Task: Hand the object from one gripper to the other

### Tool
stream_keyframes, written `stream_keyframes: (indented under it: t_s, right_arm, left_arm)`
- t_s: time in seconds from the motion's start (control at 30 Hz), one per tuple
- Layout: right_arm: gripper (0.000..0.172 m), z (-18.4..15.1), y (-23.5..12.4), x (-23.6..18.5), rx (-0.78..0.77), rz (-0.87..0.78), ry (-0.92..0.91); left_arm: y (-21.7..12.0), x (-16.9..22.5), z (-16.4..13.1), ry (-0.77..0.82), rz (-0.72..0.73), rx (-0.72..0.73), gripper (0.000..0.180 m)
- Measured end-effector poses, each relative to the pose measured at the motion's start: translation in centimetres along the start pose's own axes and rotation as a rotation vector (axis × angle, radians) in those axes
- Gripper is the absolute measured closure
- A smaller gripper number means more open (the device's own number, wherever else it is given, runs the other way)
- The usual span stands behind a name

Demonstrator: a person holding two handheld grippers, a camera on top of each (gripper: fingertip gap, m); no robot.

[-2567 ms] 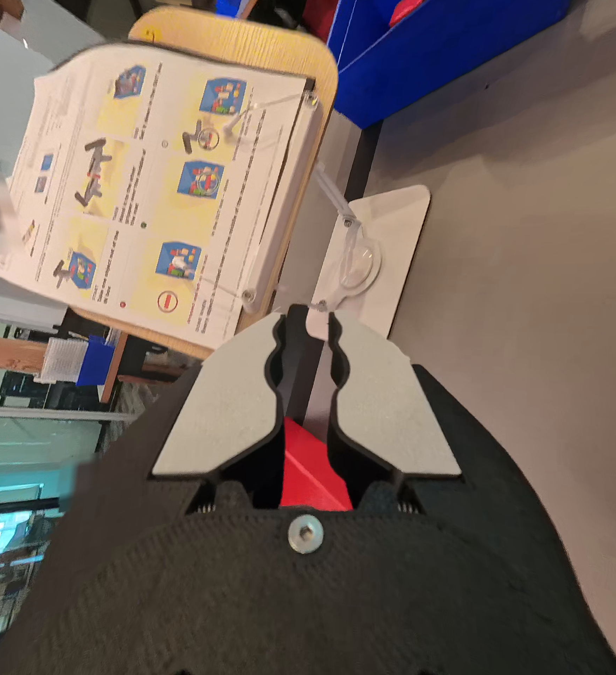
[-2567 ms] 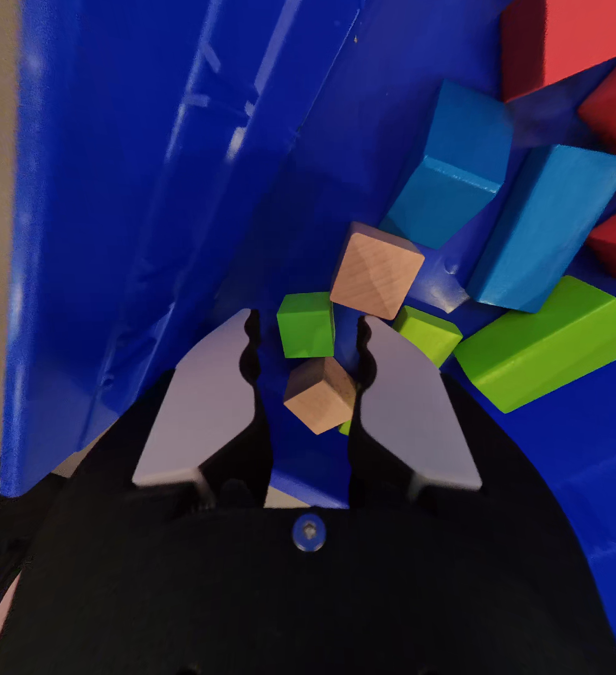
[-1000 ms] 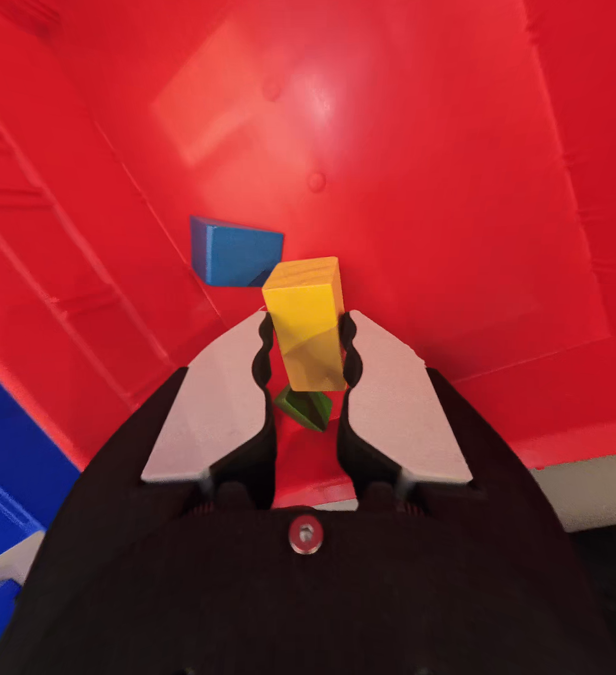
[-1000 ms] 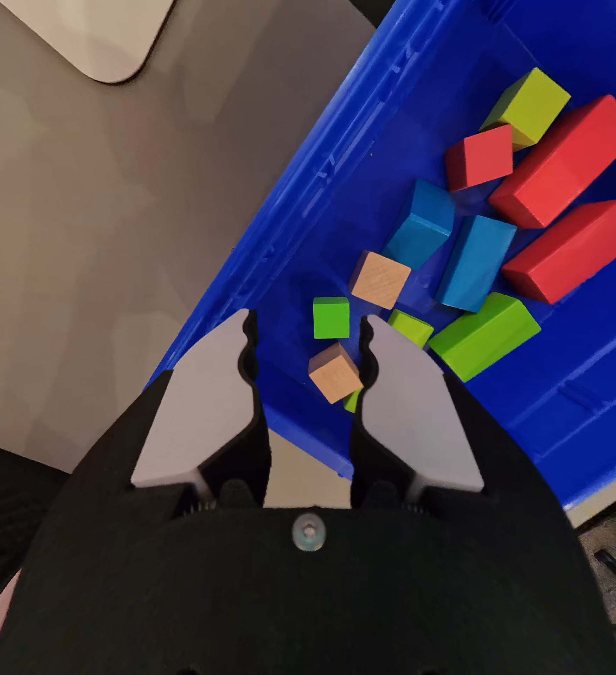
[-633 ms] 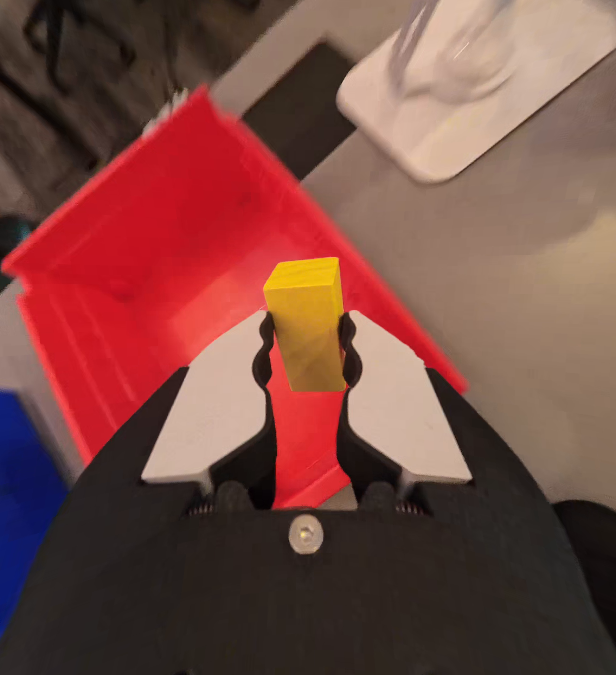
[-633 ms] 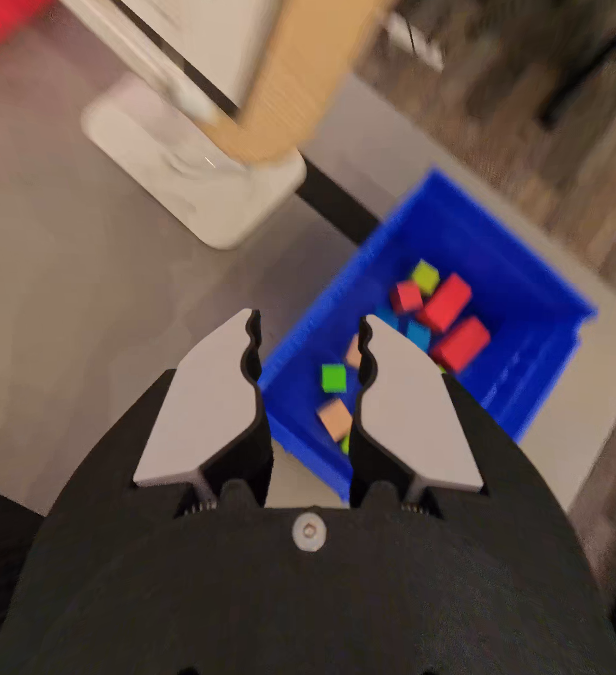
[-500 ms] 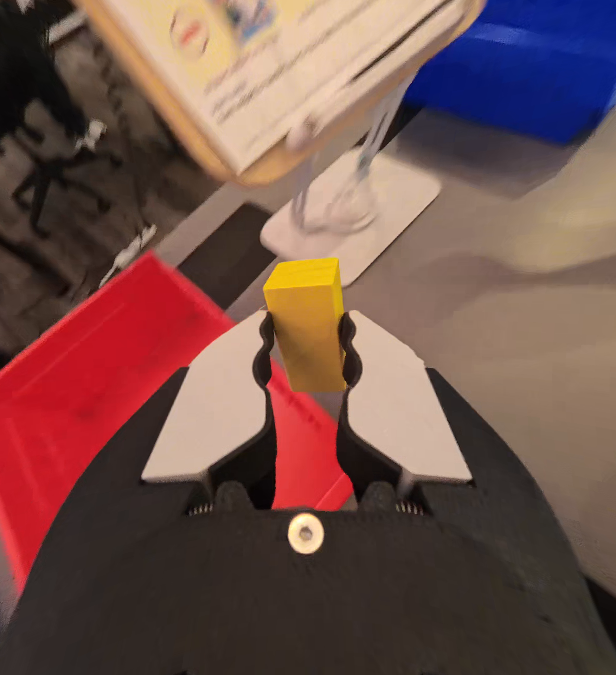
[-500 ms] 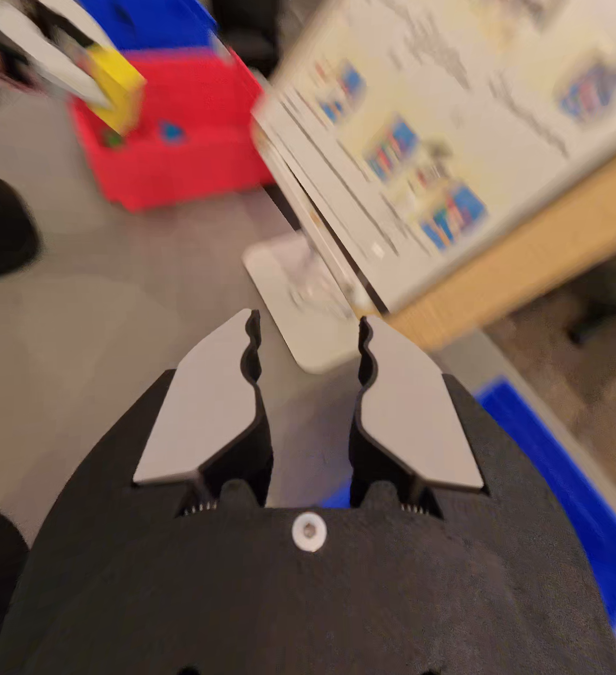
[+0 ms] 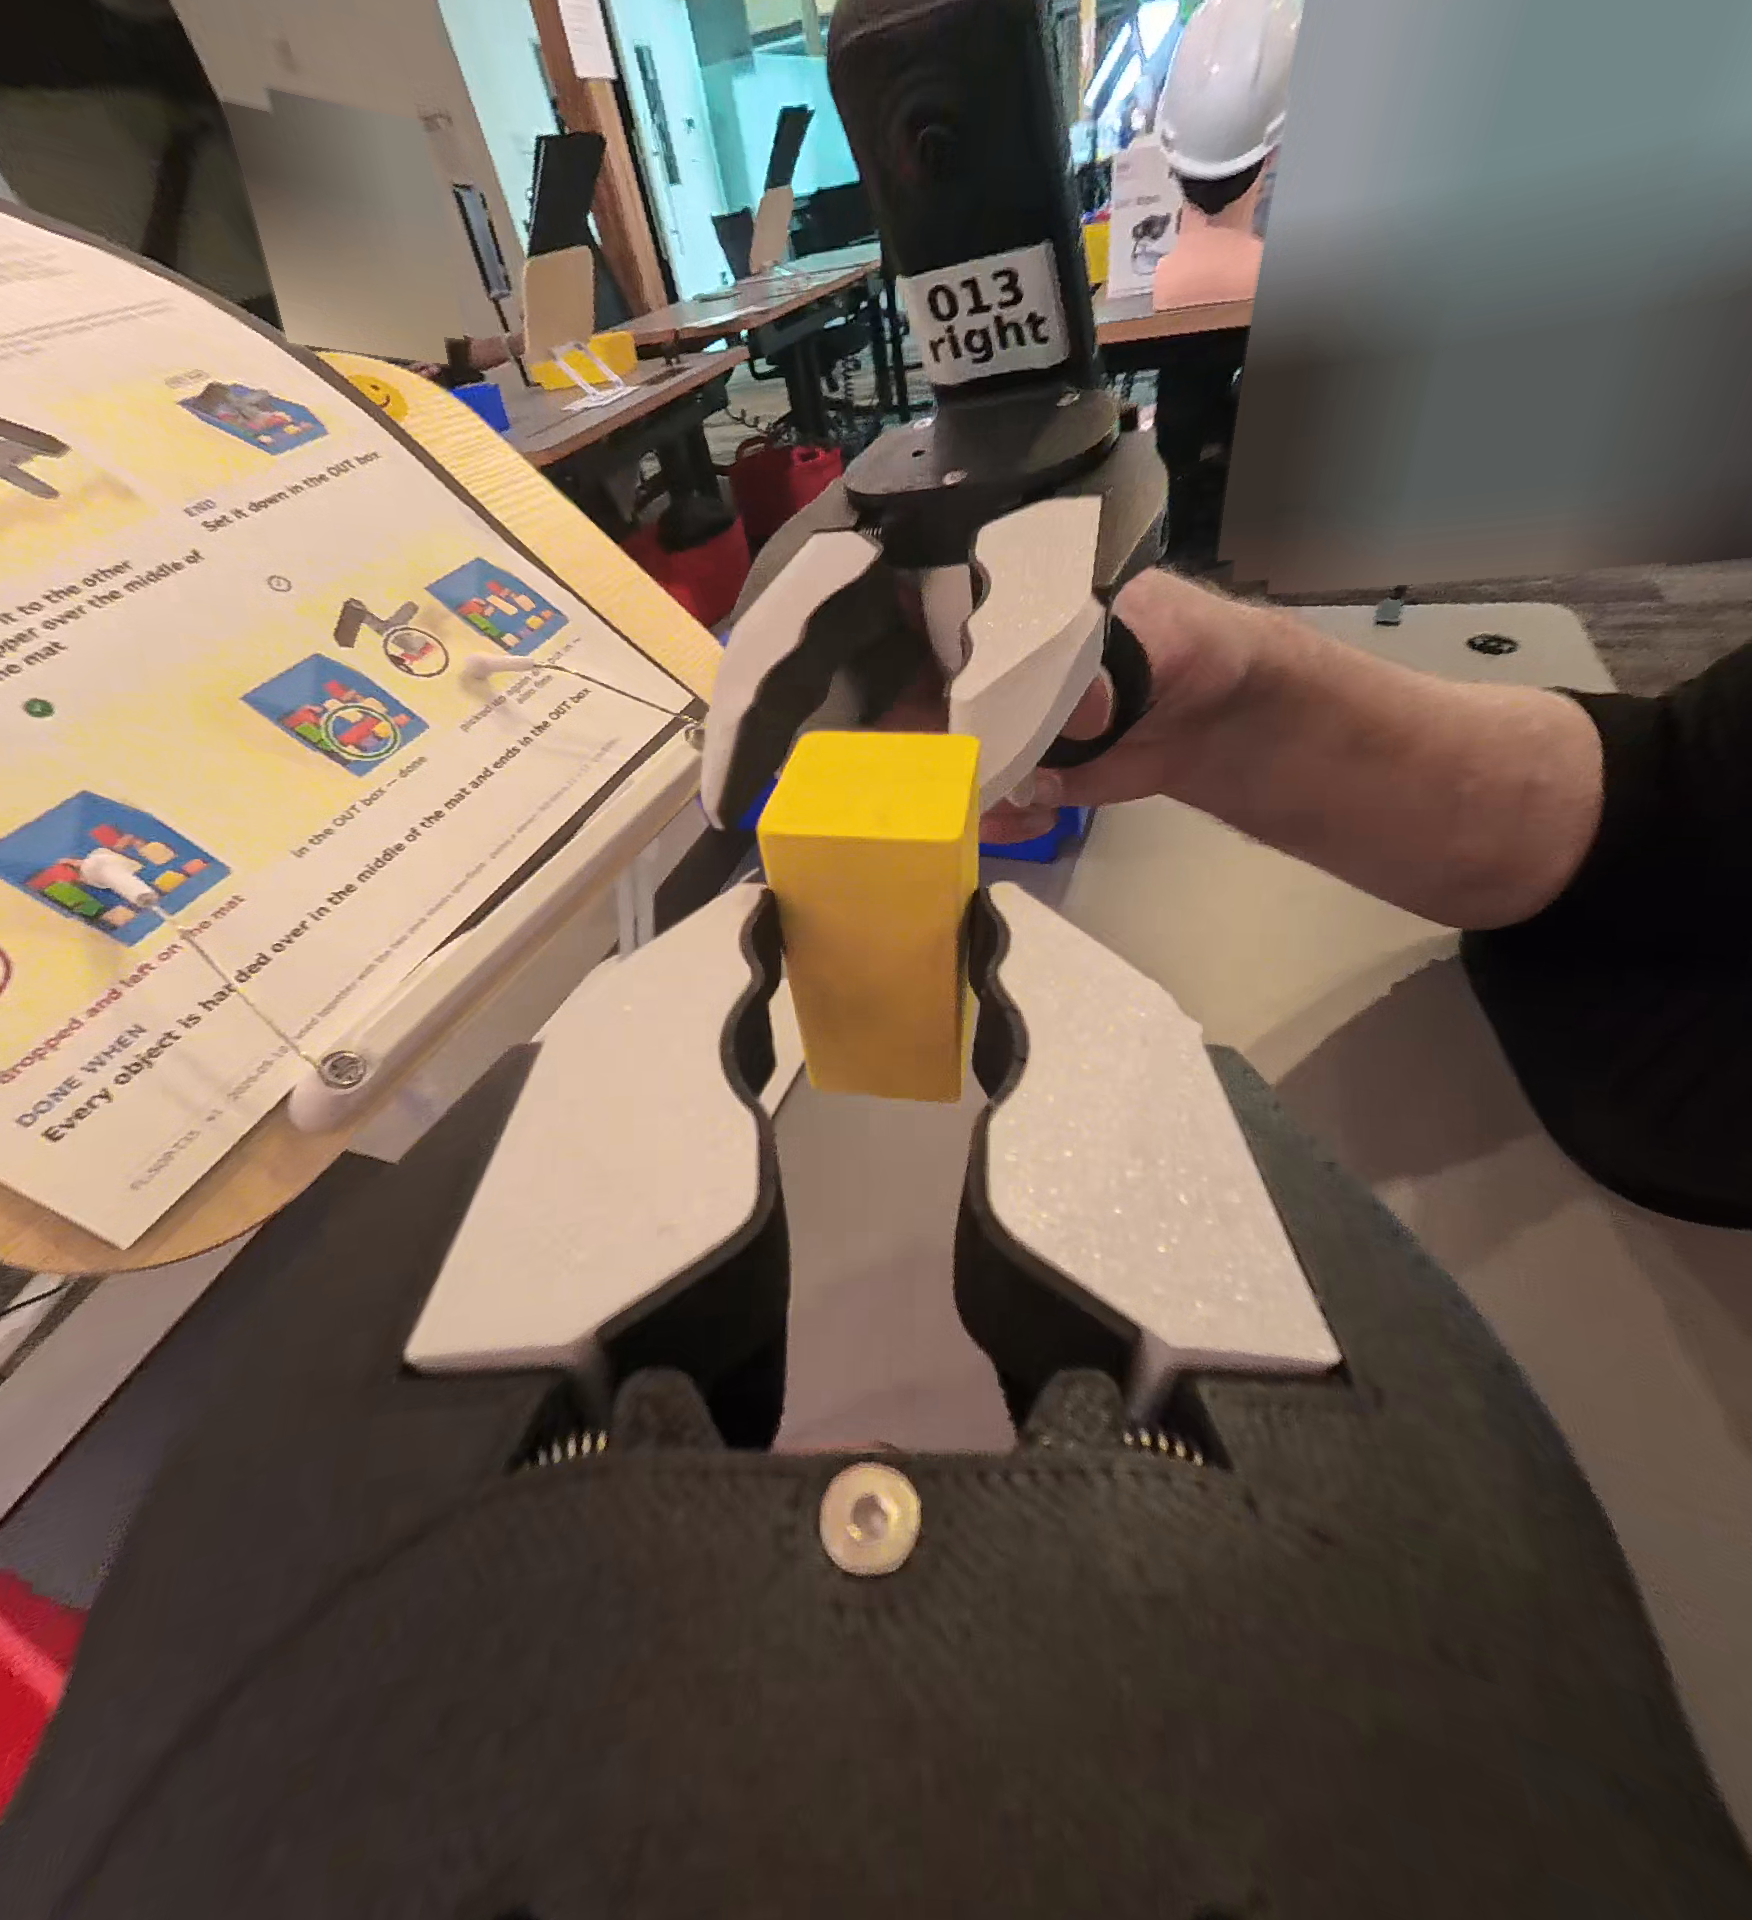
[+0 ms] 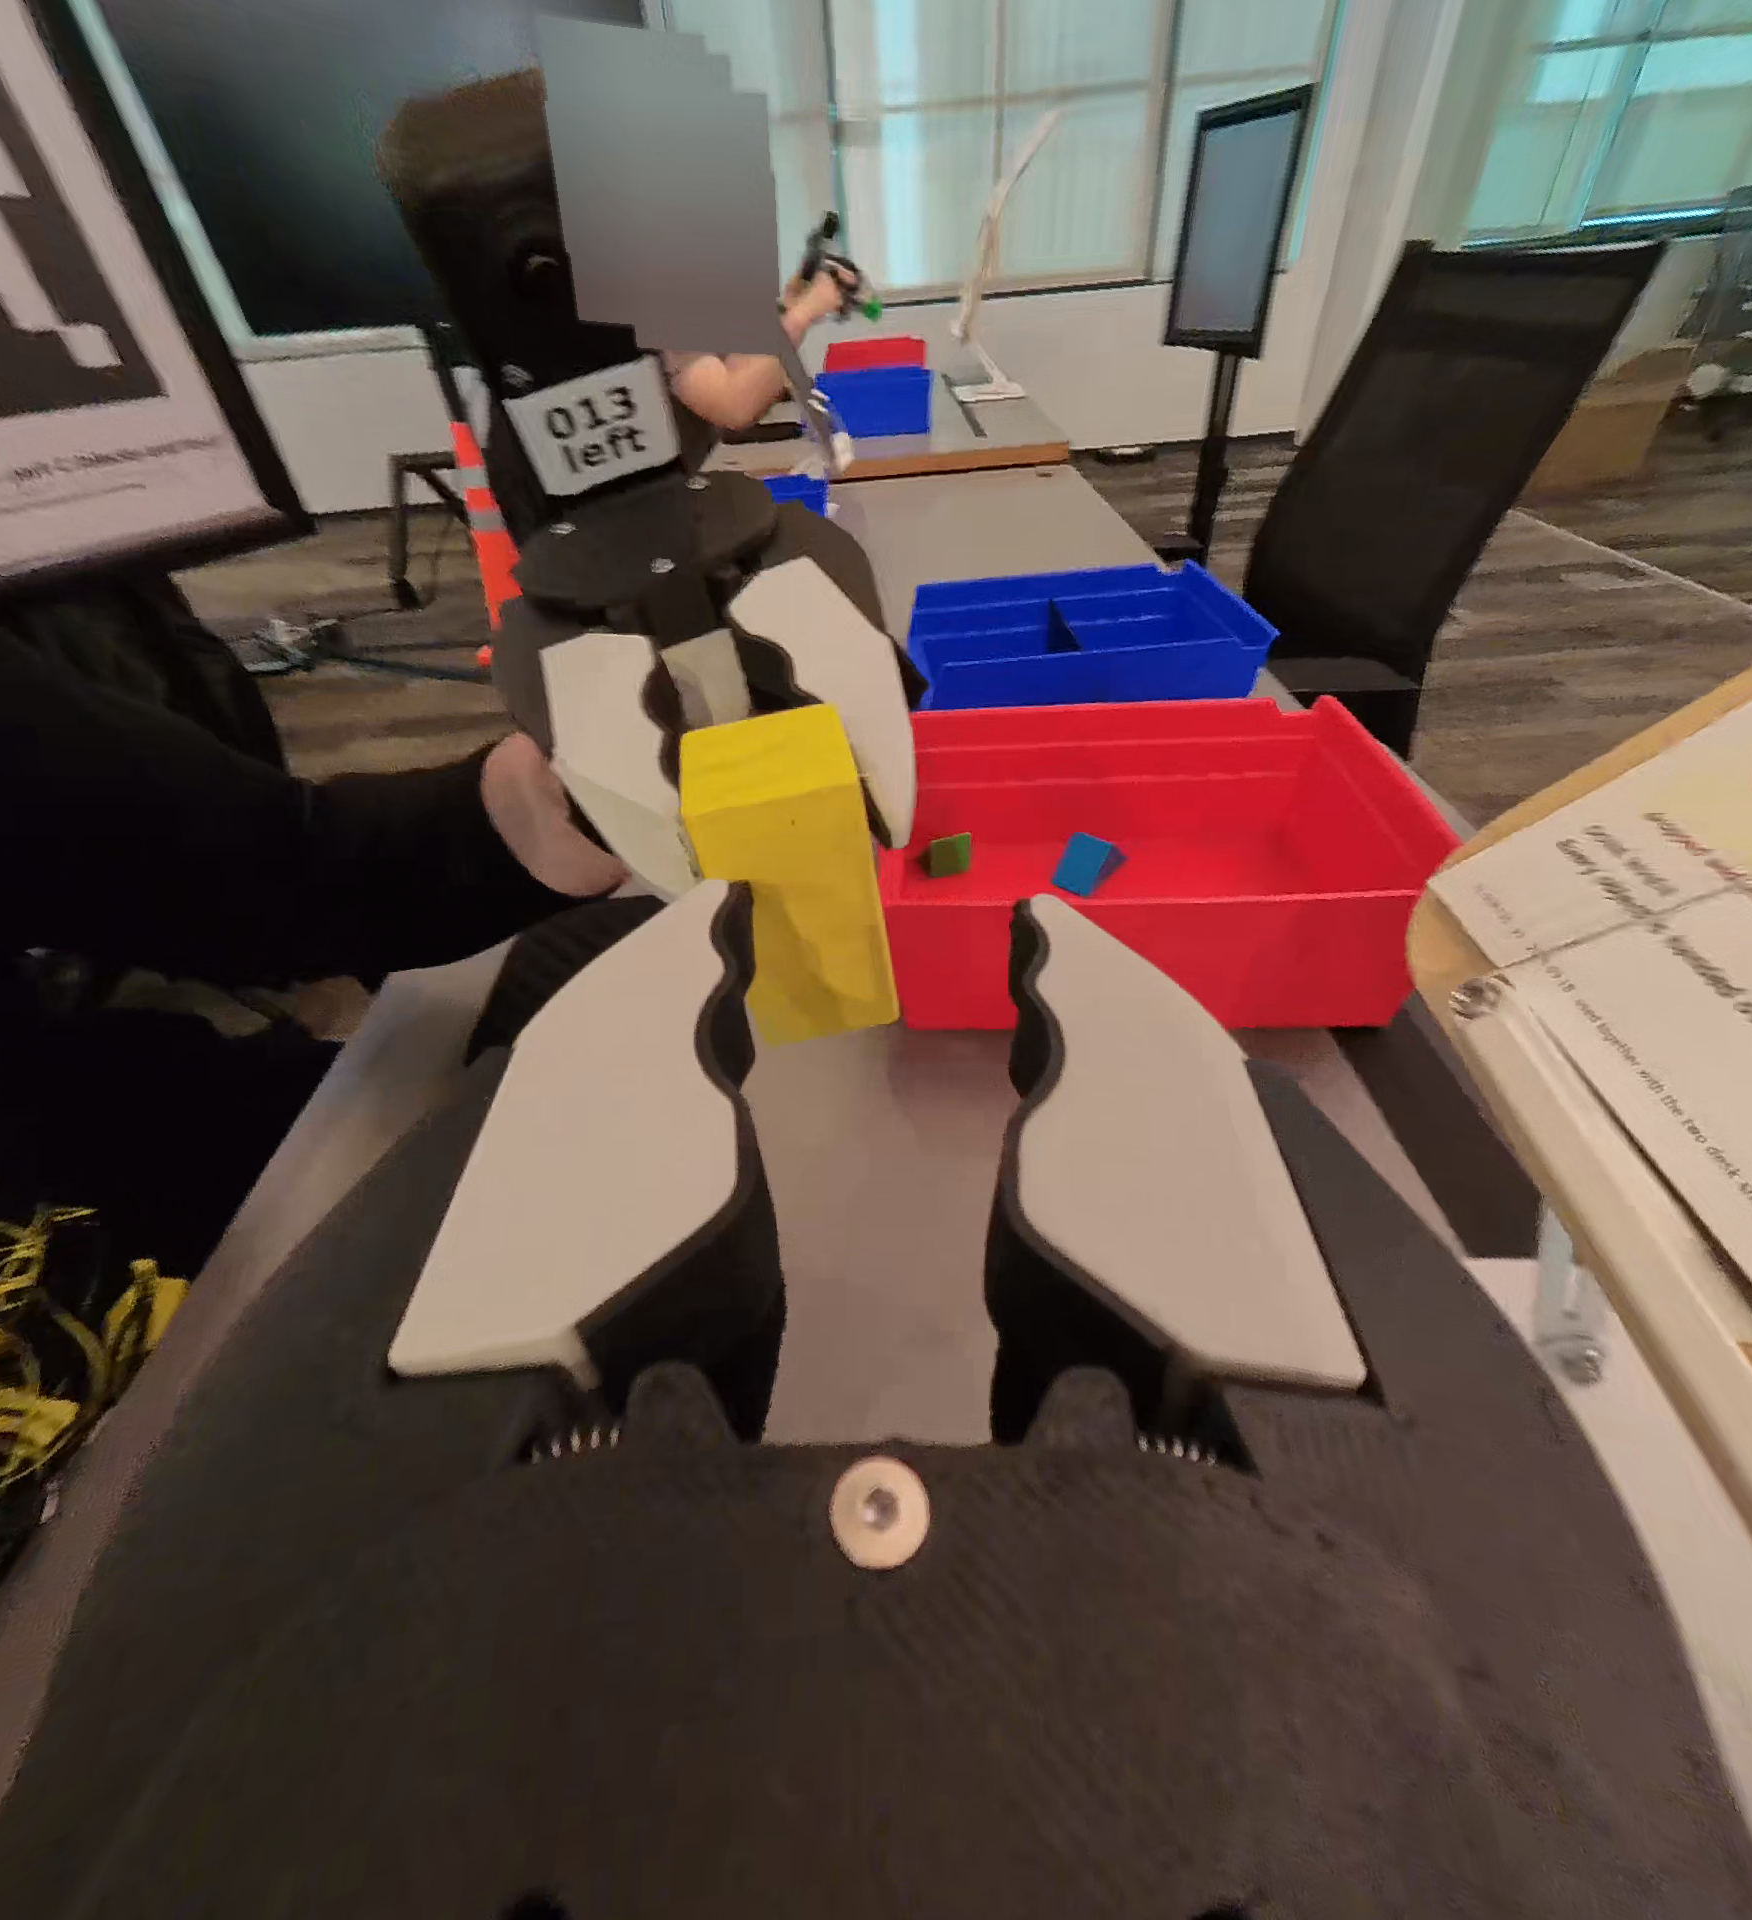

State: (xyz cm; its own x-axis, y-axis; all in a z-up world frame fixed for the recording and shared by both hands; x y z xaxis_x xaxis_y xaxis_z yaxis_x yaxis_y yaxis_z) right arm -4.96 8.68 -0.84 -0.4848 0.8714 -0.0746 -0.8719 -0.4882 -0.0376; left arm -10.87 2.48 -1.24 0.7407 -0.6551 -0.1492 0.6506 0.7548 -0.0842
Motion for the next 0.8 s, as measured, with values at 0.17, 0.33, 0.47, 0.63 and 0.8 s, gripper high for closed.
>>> stream_keyframes:
  t_s: [0.17,0.33,0.47,0.63,0.8]
  right_arm:
    - [0.126,0.4,0.0,-0.7,0.051,0.085,0.041]
    - [0.132,0.1,0.7,-1.2,0.029,0.092,0.012]
    - [0.139,0.2,0.8,-1.4,0.026,0.089,-0.009]
    - [0.140,0.8,0.0,-1.6,0.014,0.079,-0.027]
    - [0.141,2.1,-1.6,-1.5,0.037,0.059,-0.029]
  left_arm:
    - [0.1,0.0,0.0,-0.004,-0.005,0.021,0.145]
    - [0.7,0.4,-0.3,-0.001,-0.021,-0.002,0.145]
    - [0.9,0.5,-0.3,-0.003,-0.024,-0.007,0.145]
    - [1.3,0.8,0.3,-0.042,-0.046,0.037,0.146]
    - [2.3,0.9,1.5,-0.019,-0.042,0.074,0.146]
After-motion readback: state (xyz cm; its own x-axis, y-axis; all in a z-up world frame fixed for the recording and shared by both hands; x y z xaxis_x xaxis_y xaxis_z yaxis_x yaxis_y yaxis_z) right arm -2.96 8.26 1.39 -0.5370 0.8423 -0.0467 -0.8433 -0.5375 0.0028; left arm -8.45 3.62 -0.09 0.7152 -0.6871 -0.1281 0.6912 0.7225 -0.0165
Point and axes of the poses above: each gripper's, where its closed fingertips meet, y out along the fingers, z out of its top, x = y × z across the jaws, the point moved 4 cm from there along -y, back along the fingers, and after that the axes turned 6 degrees about x, right-handed, at the moved point
